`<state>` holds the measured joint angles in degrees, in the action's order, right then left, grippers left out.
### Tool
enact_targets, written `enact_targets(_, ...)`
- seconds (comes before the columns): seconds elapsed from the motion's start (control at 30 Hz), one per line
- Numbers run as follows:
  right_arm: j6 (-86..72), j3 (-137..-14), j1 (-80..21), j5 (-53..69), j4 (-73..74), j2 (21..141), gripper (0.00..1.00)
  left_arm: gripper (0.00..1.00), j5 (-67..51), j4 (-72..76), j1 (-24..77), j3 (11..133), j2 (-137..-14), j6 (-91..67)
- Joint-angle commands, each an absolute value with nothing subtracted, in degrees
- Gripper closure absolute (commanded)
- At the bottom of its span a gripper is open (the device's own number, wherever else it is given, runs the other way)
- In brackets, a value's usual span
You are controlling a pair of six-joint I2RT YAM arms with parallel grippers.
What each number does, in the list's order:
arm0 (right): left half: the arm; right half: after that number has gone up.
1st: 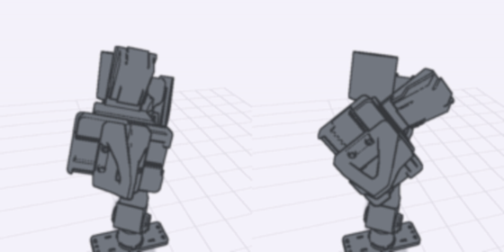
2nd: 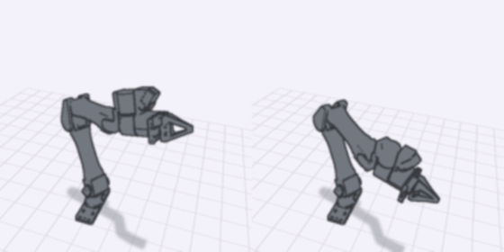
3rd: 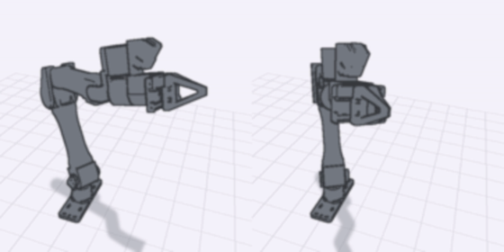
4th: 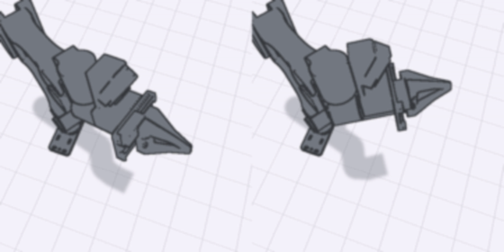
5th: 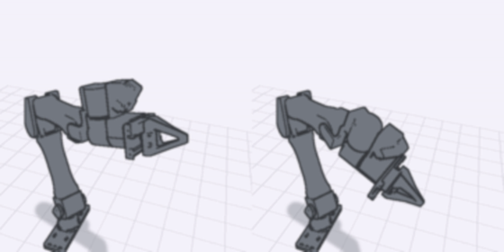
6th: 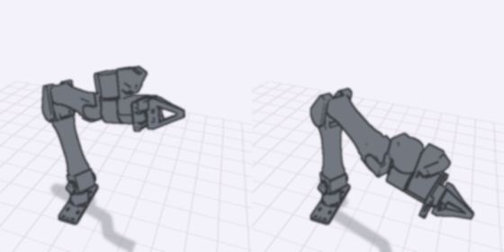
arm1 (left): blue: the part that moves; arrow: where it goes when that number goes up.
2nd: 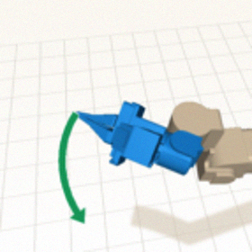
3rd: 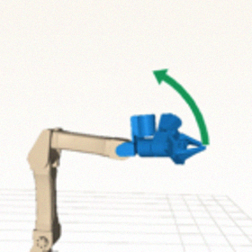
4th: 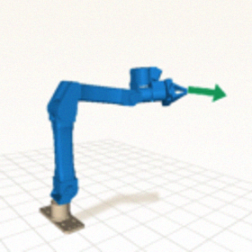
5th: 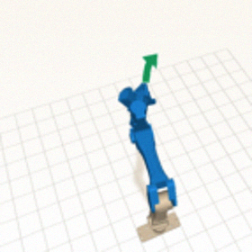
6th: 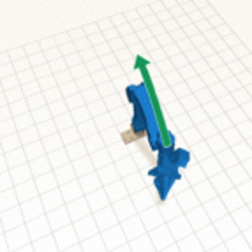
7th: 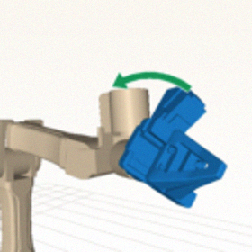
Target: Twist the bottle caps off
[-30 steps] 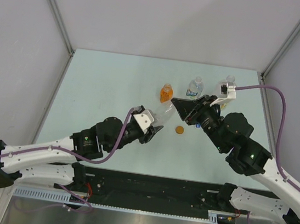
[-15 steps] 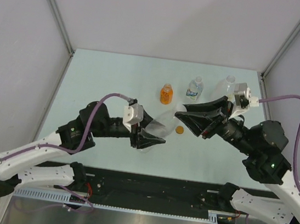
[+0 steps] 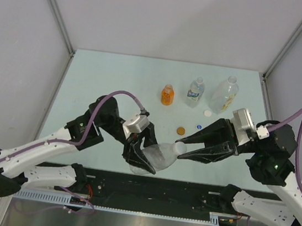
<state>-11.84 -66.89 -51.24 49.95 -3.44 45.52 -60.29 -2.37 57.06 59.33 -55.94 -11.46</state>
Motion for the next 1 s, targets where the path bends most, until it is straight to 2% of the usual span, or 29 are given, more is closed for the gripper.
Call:
enact_targets(0.0, -10.0, -65.4, -50.8, 64.1, 6.2, 50.0, 1.00, 1.00, -67.9, 9.0, 56.8, 61.7, -58.1, -16.7)
enact_targets(0.5, -8.5, -65.5, -50.3, 73.7, 5.5, 53.6, 1.00, 1.00, -71.8, 18.8, 56.8, 60.1, -61.3, -23.0)
enact_targets(0.7, -7.8, -65.5, -50.0, 71.7, 7.5, 54.0, 1.00, 1.00, -70.5, 16.5, 56.5, 61.3, -61.8, -21.1)
enact_targets(0.83, -7.8, -65.5, -49.6, 66.2, 10.1, 52.8, 0.91, 1.00, -66.1, 7.4, 56.3, 63.0, -61.4, -15.0)
enact_targets(0.97, -8.3, -65.5, -48.9, 60.4, 12.8, 50.8, 0.80, 1.00, -61.2, 4.7, 56.0, 62.8, -60.7, -12.0)
